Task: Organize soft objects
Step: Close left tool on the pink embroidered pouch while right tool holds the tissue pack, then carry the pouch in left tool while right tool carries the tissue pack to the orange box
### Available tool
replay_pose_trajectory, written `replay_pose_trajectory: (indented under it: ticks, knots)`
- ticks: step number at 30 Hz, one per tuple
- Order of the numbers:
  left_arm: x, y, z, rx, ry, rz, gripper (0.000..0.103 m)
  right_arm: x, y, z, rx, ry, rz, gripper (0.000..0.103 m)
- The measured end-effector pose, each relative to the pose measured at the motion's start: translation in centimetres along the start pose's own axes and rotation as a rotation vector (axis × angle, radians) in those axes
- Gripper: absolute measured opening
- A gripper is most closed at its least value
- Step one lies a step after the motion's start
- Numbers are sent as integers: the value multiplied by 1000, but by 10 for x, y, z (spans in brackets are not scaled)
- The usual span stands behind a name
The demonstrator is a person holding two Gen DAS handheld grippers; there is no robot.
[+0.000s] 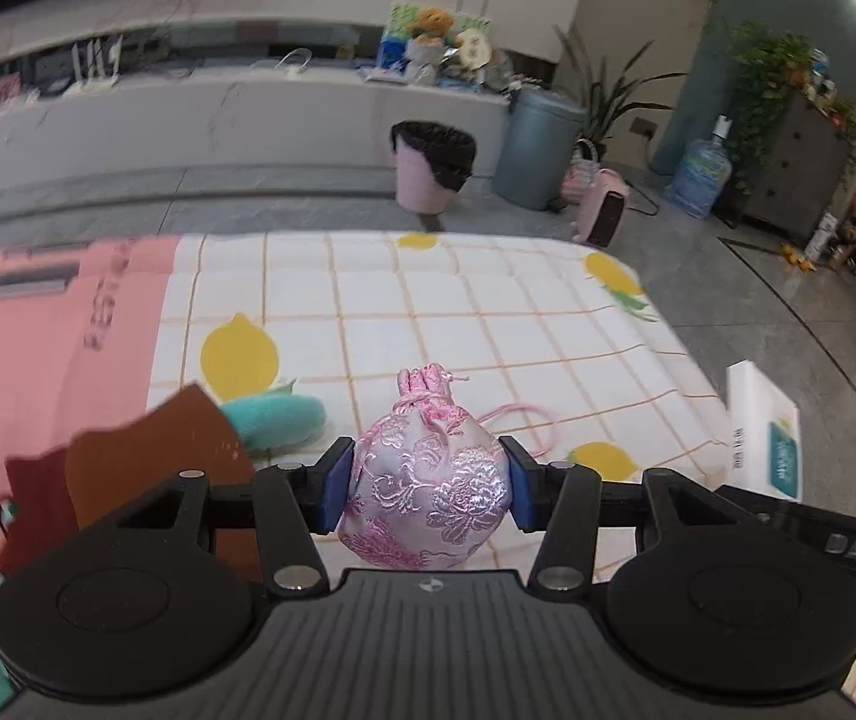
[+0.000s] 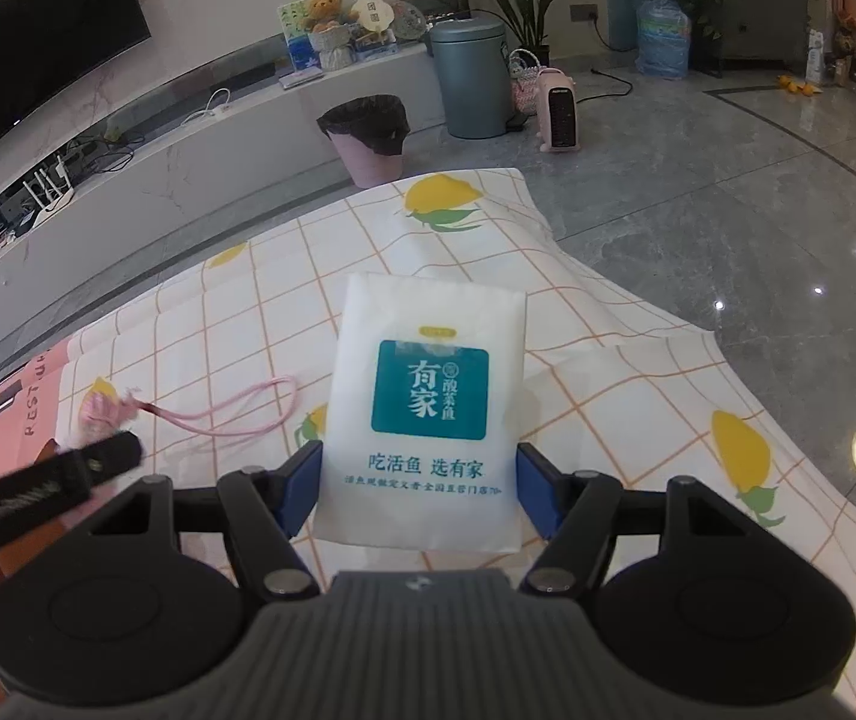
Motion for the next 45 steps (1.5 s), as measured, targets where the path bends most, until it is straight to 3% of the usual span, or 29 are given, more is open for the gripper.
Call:
replay_pose_trajectory:
  ticks: [7, 11, 14, 21, 25, 32, 35, 39, 45]
  knots:
    - [0, 32, 21, -8, -103, 71, 58, -4, 3, 18, -3, -22, 26, 67]
    - [0, 60, 31, 2, -182, 152, 58, -9, 9, 26, 6, -39, 32, 67]
    - [2, 83, 31, -29, -190, 169, 58, -13, 18, 28, 7, -50, 54, 67]
    - [5, 150, 19, -21, -224, 244, 58, -14, 50, 14, 95, -71, 124, 67]
    - [4, 193, -1, -10, -244, 311, 58, -16, 86, -15, 149, -14, 198, 67]
    - [-11, 250, -45, 92, -208, 396, 58, -29, 148, -83, 243, 125, 317, 67]
    - [-18, 268, -67, 148, -185, 417, 58, -35, 166, -115, 331, 200, 316, 67]
    - [-26, 284, -95, 196, -133, 424, 58, -50, 187, -163, 378, 303, 326, 67]
    - [-29, 294, -143, 262, -46, 433, 58, -78, 203, -240, 497, 445, 273, 67]
Point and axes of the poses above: each gripper's, at about its wrist camera, not at the fingertips, and y roughly against the way its jaws point, z to its right, x to its top, the point moved 2 cm from there along -y, roughly the way its jaws point, and after that the axes turned 12 degrees about -z, right-handed, at the moved point
